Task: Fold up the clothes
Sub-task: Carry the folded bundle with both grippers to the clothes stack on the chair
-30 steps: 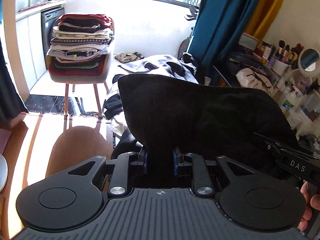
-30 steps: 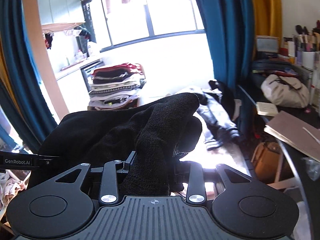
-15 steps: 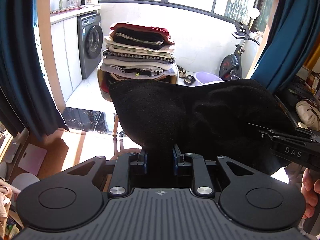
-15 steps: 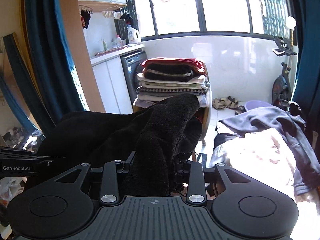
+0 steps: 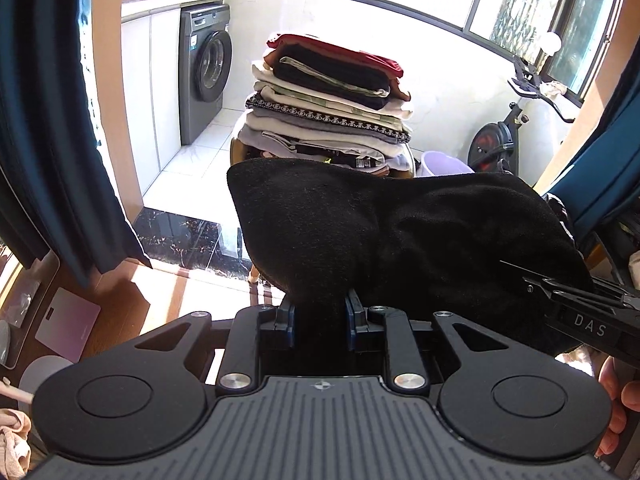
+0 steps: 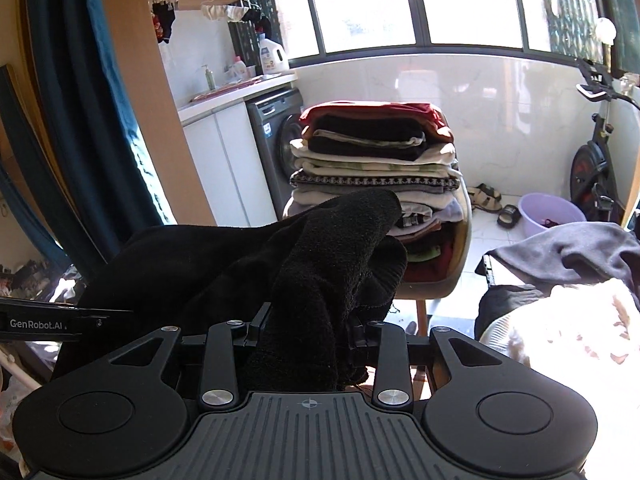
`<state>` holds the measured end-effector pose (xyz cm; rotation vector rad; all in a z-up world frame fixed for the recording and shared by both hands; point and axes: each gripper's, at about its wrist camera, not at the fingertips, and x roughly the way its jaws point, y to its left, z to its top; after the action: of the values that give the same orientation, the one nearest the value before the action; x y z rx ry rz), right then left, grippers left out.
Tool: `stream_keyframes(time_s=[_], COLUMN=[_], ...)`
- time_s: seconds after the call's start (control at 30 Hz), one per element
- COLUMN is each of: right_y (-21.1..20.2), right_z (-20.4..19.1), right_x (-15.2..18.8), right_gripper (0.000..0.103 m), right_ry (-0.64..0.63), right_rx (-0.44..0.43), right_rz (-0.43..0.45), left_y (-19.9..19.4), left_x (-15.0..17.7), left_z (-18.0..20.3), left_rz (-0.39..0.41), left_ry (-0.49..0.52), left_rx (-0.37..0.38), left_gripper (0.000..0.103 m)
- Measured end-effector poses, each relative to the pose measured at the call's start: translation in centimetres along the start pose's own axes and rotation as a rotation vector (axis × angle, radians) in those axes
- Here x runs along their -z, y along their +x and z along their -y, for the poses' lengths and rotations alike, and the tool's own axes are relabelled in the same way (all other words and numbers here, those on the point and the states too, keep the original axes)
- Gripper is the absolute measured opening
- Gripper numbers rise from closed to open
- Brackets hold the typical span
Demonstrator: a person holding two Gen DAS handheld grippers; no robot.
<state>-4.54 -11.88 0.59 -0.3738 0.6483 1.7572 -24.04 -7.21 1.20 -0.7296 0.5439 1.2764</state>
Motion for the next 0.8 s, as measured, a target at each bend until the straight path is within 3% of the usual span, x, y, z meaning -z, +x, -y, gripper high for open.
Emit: stream_keyframes(time_s=[0.13, 0.27, 0.47, 0.8], right_y=[6.6, 13.1, 20.5, 31.6], right_z=[3.5, 8.2, 13.8, 17.7], right_x=[-4.2, -10.0, -18.5, -27.8], right_gripper=[0.03, 0.03, 0.03, 0.03], right_ry=[0.022, 0.07, 0.037, 0.044], right_rx=[-0.009, -0.016, -0.002, 0.051], right_rz=[0.024, 0.032, 0.068, 0.089], left_y=[5.3, 11.0, 18.1, 27.5], left_x=[-4.7, -11.5, -20.2, -30.5], left_z=[-0.3, 0.5, 1.4, -1.1], left_rz=[0.011, 0.0, 0.024, 0.032], left_ry=[0.022, 0.029, 0.013, 0.032], left_rx=[-0.004, -0.004, 0.028, 0.111], left_gripper=[0.023, 0.023, 0.023, 0.023])
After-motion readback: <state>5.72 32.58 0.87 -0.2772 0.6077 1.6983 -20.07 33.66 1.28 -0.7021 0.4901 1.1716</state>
